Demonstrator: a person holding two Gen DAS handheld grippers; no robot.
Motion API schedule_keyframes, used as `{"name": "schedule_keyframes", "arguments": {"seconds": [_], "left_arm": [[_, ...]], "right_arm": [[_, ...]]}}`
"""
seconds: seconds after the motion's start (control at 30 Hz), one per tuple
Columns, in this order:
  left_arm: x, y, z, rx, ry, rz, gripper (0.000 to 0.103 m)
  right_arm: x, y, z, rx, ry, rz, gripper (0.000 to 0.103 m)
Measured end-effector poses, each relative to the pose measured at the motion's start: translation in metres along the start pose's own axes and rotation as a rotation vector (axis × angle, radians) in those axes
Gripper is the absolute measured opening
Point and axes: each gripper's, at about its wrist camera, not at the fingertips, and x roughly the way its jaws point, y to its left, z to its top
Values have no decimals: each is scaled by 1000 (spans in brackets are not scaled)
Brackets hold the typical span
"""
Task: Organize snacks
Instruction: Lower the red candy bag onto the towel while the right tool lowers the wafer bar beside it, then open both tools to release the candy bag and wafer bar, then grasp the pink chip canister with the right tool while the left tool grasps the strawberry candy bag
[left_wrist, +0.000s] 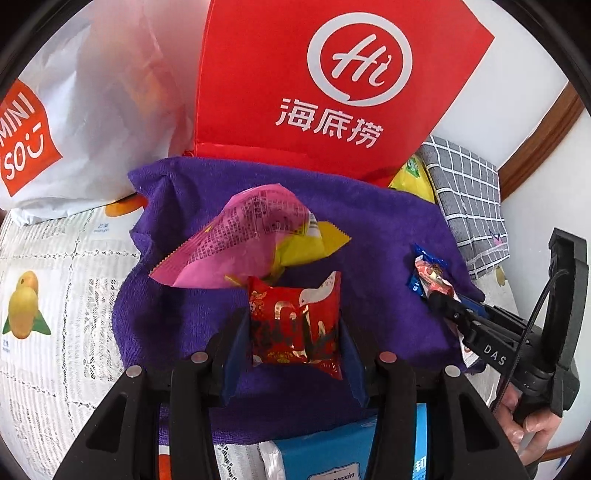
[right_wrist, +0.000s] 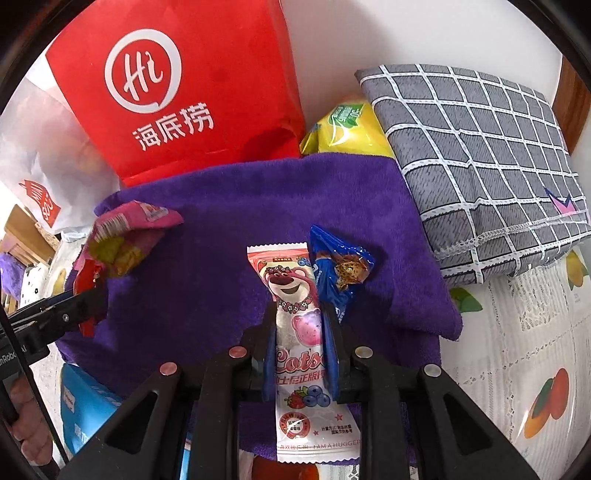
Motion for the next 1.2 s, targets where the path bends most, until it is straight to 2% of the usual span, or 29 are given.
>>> {"name": "schedule_keyframes", "arguments": {"seconds": [0.07,0.1,0.2,0.23,0.27,0.37,0.43,0.67,0.8,0.87,0.93,1.07,1.2], "left_arm": [[0,1,0,-5,6,8,53],[-1,1,0,-8,9,13,55],[-5,0,-3,-6,14,29,67],[-9,-2,-4,-1,8,37,68],[-13,-3,-6,3,1,43,69],[-28,-6,-12,16,-19,51,75],[-40,-9,-17,22,-35,55,75],[-81,-12,-36,16,-82,40,75],[-99,-11,-51,9,-108,45,75],[-107,-11,-60,9,-120,37,75],[-115,-8,-70,5,-127,35,75],[-122,-6,-82,1,-137,48,75],[-127,2,-97,-12,-128,37,75]], "right_arm": [[-1,0,1,0,-1,-1,25],[-3,0,1,-2,-4,0,31],[-17,0,2,-5,-32,16,59],[-24,2,2,-8,-56,23,64],[-32,3,1,-13,-80,23,68],[-57,8,-3,-23,-139,26,72],[-70,9,-7,-21,-157,27,79],[-123,6,-34,-33,-231,-46,79],[-140,-5,-56,-17,-241,-68,77],[-147,-14,-71,5,-232,-54,71],[-149,-19,-81,15,-221,-45,69],[-148,-28,-107,14,-195,-71,68],[-142,-33,-129,28,-165,-48,69]]}}
